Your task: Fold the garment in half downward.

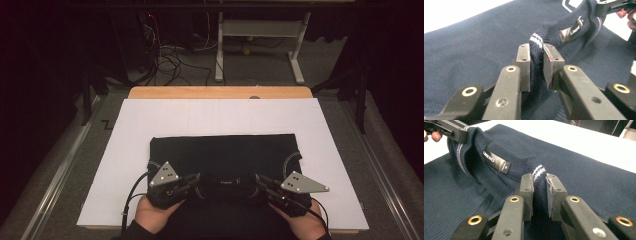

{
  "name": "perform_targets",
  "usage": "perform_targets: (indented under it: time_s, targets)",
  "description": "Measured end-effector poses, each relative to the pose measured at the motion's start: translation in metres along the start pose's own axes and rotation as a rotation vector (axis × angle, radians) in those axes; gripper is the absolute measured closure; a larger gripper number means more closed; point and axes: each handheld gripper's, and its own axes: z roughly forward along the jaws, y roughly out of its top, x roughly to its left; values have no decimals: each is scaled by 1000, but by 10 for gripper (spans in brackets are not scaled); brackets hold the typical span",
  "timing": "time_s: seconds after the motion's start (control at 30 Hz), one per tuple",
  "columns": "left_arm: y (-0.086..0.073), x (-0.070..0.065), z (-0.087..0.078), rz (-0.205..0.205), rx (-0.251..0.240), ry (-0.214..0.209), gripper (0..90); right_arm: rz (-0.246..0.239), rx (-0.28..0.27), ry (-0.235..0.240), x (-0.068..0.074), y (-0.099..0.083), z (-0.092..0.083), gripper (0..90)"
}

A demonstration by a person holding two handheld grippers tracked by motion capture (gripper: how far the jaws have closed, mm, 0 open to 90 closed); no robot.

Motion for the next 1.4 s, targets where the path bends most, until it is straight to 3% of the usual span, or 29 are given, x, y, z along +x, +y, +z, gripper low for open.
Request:
perform_targets:
  time_s: [0.27,0.6,0.77,1.03,1.4]
  targets:
    - [-4,-13,-9,19,-13,-10,731,-13,-14,9,10,-3,-13,774]
    - [-10,-17,-11,18,-5,-23,731,-18,-8,24,15,-9,-21,774]
    - [-19,-20,-12,28,22,-32,731,-11,23,45,18,-16,-20,772]
    - [-37,-34,-5,44,106,-61,729,-23,95,73,28,-29,-22,768]
    - [-42,-41,-7,49,119,-65,703,-46,130,82,36,-38,-27,757]
